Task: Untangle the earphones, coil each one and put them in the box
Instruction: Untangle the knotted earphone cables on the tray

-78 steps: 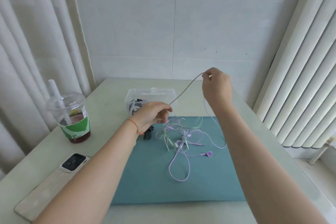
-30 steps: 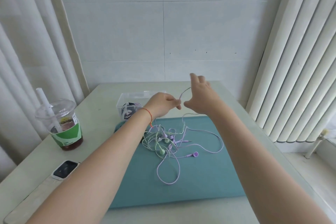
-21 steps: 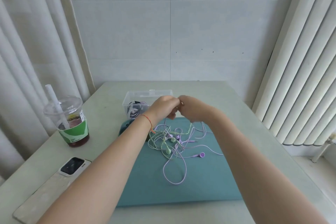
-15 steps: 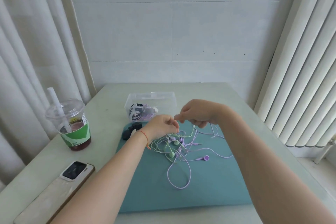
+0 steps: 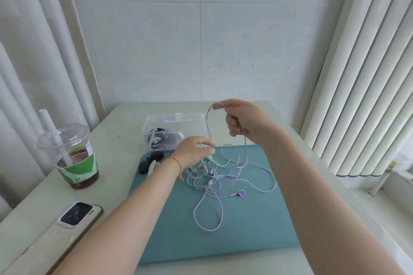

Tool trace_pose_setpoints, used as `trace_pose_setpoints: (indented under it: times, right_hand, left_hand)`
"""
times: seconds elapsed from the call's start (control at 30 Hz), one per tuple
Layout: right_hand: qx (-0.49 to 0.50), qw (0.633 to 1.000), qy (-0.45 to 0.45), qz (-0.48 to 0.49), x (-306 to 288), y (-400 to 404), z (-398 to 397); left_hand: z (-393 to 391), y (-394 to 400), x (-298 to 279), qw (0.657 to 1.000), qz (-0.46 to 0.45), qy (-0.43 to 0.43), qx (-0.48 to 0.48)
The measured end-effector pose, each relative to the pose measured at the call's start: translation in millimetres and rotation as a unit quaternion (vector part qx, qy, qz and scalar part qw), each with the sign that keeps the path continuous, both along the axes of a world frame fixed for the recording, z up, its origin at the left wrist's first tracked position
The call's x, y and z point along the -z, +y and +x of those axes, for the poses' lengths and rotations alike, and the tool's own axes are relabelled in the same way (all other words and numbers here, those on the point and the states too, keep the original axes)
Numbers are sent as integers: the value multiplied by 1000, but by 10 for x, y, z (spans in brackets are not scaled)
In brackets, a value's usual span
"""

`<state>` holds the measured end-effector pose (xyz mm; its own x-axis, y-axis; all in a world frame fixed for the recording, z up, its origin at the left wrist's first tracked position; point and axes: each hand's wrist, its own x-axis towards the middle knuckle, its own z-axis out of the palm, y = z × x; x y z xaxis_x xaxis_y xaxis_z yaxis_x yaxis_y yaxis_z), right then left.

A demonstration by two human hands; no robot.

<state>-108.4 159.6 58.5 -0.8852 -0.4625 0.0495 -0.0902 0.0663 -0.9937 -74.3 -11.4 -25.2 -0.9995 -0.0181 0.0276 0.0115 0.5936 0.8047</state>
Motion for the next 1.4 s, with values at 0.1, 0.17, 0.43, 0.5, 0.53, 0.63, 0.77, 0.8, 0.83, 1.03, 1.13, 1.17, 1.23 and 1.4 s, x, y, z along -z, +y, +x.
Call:
trace_pose_setpoints:
  times: [0.1,0.17,0.43,0.5,0.53,0.63,0.77,0.8,0.83,1.03,1.13,1.17,1.23,1.4]
  right_hand:
    - [32,998,-27,54,59,-25,-35]
    - [53,995,-48,66,92,-30,-52]
    - [313,950,-8,-5,76,93,-196]
    - [375,925,14,-55,96,168,-207]
    - [393,918,26,-55,116,181,-202]
    - [367,928,61,26,198,113,-163]
    - [281,919,131,243,236,34,-122]
    - [277,916,165,240,216,12,-92]
    - [265,916,200,225,191,-19,-55]
    - [121,943,157,266,162,-212,41]
    - [98,947,75,298,238,-198,9]
    - [99,941,62,319,250,-183,8]
    - [83,922,55,374,270,-147,24]
    - [-12,906,77,416,317,-112,66]
  left_hand:
    - [-5,75,-160,999,29,36,-8]
    - [24,125,-329,995,81,55,-12]
    - [-6,106,-780,980,180,79,-23]
    - [-4,41,-674,982,173,66,-47]
    - [-1,18,-584,985,154,55,-56]
    - [-1,-20,-294,990,124,9,-60]
    - [-49,54,-291,994,99,37,-35]
    - [-63,82,-331,996,68,51,-29]
    - [-68,118,-377,998,26,59,-23]
    - [-143,248,-468,984,-124,123,19]
    - [-149,194,-360,989,-82,119,14]
    - [-137,165,-318,992,-59,106,14]
    - [-118,103,-233,997,-22,64,30]
    - [-58,25,-129,993,-80,74,38]
